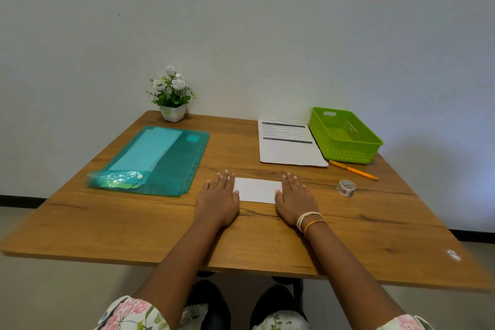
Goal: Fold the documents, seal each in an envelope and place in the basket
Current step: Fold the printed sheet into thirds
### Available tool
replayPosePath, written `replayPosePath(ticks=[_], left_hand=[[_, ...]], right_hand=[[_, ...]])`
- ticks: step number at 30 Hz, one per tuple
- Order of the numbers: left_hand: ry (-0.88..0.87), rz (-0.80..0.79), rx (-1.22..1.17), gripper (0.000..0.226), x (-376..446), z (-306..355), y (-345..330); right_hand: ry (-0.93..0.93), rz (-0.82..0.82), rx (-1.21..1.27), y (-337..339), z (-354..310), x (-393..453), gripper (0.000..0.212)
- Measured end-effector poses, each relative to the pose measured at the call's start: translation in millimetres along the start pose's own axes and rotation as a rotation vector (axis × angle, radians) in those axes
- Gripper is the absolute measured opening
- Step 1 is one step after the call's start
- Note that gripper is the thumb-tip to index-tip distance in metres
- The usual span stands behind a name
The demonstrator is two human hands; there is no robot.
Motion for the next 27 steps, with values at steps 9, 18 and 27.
replayPosePath(ticks=[9, 18, 27], left_hand=[[-0.023, -0.01, 0.014, 0.058, -0.5, -4.1, 1.8], [-0.031, -0.013, -0.005, 0.062, -1.4, -2.6, 3.2], [-0.029, 0.051, -0.087, 0.057, -6.5, -3.1, 10.5]], right_hand=[[0.263, 0.09, -0.006, 7.8, -35.6, -11.3, 0.066], [0.028, 0.029, -0.021, 7.8, 15.2, 10.9, 0.066], [0.031, 0.174, -0.032, 18.4, -4.3, 4.2, 0.062]])
Point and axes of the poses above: each hand's wrist, its own x-axis towards the middle knuckle, its own y-axis out of the back of the hand, z = x × y, the point moved 8 cm from there along x, towards the middle knuckle, and after that the axes turned 2 degrees about y, right-handed, at the moved point
